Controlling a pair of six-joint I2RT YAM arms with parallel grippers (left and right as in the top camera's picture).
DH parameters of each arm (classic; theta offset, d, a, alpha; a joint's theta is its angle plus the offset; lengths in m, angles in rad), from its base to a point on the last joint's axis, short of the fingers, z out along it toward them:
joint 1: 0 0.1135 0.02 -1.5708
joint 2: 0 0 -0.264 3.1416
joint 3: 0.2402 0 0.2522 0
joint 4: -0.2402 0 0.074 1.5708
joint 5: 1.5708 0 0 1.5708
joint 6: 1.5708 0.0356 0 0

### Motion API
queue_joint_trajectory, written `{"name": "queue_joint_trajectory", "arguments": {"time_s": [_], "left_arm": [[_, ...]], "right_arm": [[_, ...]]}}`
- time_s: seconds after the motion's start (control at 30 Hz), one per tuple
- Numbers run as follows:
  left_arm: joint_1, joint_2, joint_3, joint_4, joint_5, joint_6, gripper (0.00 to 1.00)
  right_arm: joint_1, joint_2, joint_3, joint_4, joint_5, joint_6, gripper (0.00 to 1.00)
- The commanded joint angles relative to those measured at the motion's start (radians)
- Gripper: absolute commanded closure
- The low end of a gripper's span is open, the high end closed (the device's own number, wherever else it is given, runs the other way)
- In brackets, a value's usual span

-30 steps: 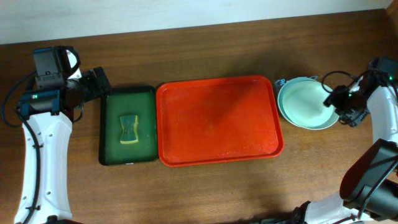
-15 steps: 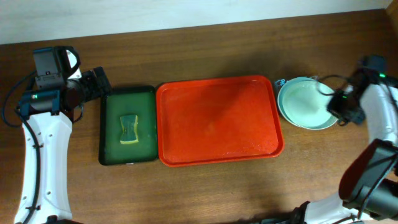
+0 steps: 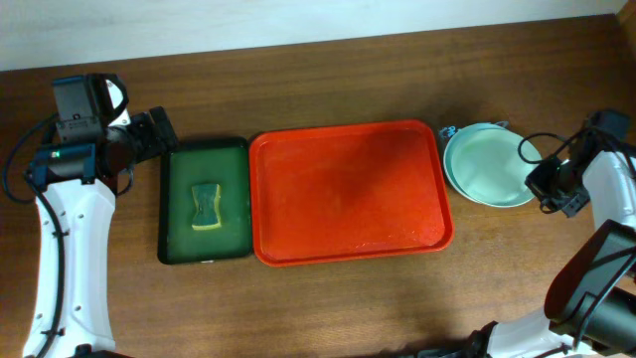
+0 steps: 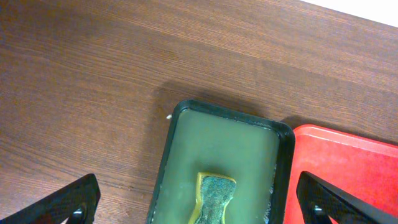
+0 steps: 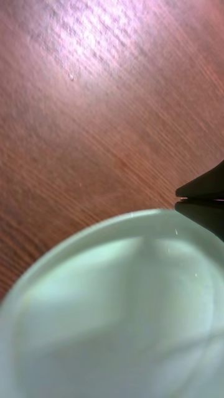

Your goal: Clean dirty plates on tray and stack at the side

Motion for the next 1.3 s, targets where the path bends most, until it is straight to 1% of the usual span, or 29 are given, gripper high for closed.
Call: {"name": "queue_joint_trajectory", "arguments": {"time_s": [0.0, 0.07, 0.13, 0.33, 0.37, 0.5, 0.6, 0.7, 0.8, 0.83, 0.87, 0.93, 0.97, 1.0, 1.03, 1.1, 1.27], "left_arm": [[0.002, -0.016, 0.015, -0.001, -0.007, -0.013, 0.01], [0.002, -0.016, 0.015, -0.001, -0.007, -0.012, 0.01], [0.002, -0.016, 0.015, -0.001, -0.007, -0.012, 0.01], [0.002, -0.016, 0.015, -0.001, -0.007, -0.012, 0.01], [0.002, -0.016, 0.015, -0.001, -0.007, -0.012, 0.01], [0.002, -0.016, 0.015, 0.0, -0.007, -0.013, 0.01], [0.002, -0.016, 0.015, -0.001, -0.007, -0.012, 0.01], [0.002, -0.016, 0.015, 0.0, -0.007, -0.012, 0.01], [0.002, -0.016, 0.015, -0.001, -0.007, -0.013, 0.01], [0.002, -0.016, 0.015, 0.0, -0.007, -0.012, 0.01], [0.002, -0.016, 0.015, 0.0, -0.007, -0.012, 0.01], [0.002, -0.016, 0.015, 0.0, -0.007, -0.013, 0.01], [0.002, -0.016, 0.015, 0.0, -0.007, -0.012, 0.01], [0.002, -0.016, 0.015, -0.001, -0.007, -0.012, 0.01], [0.002, -0.016, 0.015, -0.001, -0.007, -0.012, 0.01], [0.002, -0.016, 0.015, -0.001, -0.007, -0.012, 0.01], [0.002, -0.016, 0.015, 0.0, -0.007, -0.012, 0.01]], "right_arm": [[0.013, -0.005, -0.026, 0.002, 0.027, -0.011, 0.96], [0.013, 0.001, -0.028, -0.003, 0.061, 0.0, 0.96], [0.013, 0.001, -0.028, 0.0, 0.067, 0.026, 0.96], [0.013, 0.027, -0.037, 0.006, 0.067, 0.027, 0.96], [0.013, 0.04, -0.043, 0.01, 0.065, 0.049, 0.96], [0.014, 0.061, -0.045, 0.048, -0.021, 0.051, 0.96], [0.014, 0.06, -0.04, 0.069, -0.071, 0.008, 0.96], [0.014, 0.06, -0.008, 0.052, -0.101, -0.056, 0.87], [0.014, 0.058, 0.075, -0.047, -0.096, -0.071, 0.71], [0.015, 0.056, 0.107, -0.082, -0.096, -0.097, 0.67], [0.023, 0.055, 0.157, -0.136, -0.099, -0.159, 0.6], [0.053, 0.055, 0.232, -0.219, -0.13, -0.237, 0.51], [0.079, 0.055, 0.254, -0.232, -0.201, -0.29, 0.39], [0.096, 0.055, 0.259, -0.233, -0.241, -0.32, 0.09], [0.119, 0.055, 0.26, -0.241, -0.274, -0.327, 0.02], [0.177, 0.055, 0.258, -0.252, -0.278, -0.324, 0.02], [0.235, 0.055, 0.258, -0.25, -0.277, -0.325, 0.02]]}}
